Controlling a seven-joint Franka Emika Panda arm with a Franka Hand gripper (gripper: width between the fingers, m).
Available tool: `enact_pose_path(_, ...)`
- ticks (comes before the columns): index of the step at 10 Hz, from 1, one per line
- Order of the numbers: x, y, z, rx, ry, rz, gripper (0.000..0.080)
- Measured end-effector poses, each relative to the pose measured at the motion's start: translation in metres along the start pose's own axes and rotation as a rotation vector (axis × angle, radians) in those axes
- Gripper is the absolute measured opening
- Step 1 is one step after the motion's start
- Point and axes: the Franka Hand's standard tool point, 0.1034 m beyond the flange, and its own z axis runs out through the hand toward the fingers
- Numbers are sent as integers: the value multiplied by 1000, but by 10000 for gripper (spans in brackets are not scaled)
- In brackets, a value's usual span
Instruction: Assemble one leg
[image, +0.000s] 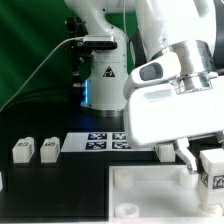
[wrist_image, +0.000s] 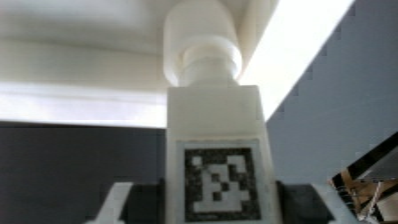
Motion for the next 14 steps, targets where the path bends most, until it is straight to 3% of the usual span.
enact_pose_path(4,-8,2,4,-1,-10,4,294)
enact_pose_path(11,-9,1,8,1,-18,15,294)
enact_pose_path(12,-9,1,8,1,-18,15,483)
enact_pose_path(13,-9,1,8,1,-19,15,595)
enact_pose_path(14,-10,1,8,2,-20,15,633)
